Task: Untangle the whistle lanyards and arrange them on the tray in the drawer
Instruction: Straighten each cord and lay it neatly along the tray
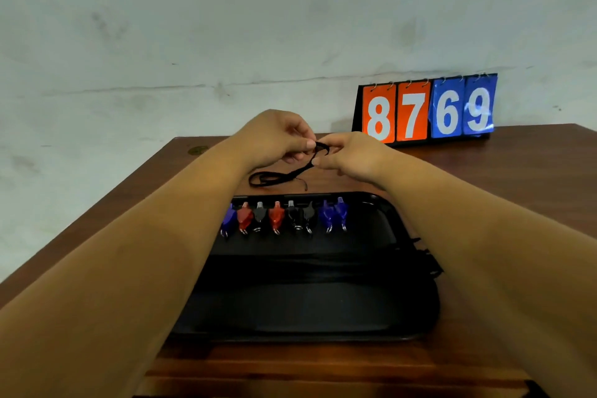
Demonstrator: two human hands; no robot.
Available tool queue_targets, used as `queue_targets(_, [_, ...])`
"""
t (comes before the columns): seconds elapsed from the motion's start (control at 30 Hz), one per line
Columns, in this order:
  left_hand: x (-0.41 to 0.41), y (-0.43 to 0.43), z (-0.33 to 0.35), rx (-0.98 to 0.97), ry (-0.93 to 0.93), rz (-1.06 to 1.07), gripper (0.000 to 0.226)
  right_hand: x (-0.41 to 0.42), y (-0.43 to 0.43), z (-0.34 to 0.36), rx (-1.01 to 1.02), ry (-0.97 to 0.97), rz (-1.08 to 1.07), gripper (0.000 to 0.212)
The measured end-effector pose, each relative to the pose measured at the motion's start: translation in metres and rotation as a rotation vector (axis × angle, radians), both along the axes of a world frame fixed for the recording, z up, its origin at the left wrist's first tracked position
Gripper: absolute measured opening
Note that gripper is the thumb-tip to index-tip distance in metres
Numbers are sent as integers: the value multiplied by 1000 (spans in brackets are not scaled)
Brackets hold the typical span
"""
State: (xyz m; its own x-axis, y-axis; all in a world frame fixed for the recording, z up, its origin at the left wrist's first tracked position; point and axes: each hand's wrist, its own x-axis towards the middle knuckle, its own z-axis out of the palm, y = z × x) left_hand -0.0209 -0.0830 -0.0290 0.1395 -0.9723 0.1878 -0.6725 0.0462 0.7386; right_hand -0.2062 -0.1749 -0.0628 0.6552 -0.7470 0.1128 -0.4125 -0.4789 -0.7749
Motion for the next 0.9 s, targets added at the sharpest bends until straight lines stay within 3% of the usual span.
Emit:
queue_targets(0.07, [-3,7,11,-31,-7,14,5,-1,7,8,-22,-32,-37,18])
queue_targets(0.17, [-9,17,25,-96,34,83,10,-4,19,25,-33,-80,-78,14])
queue_targets(0.3, [-20,28,24,-55,175,90,38,-10,34,55,3,-195,-150,12])
queue_targets(0.4, [-33,34,9,30,160,44,59,-17,46,76,37,-282,-182,11])
queue_targets(0.47, [-44,36,2,28,97,55,54,-24,52,90,66,-353,-192,13])
queue_targets(0.63, [-60,41,4,-38,-17,139,14,-51,60,120,129,-533,-249,16])
queue_targets(0.9, [-60,64,29,-102,74,103,18,-104,69,148,320,-797,-341,18])
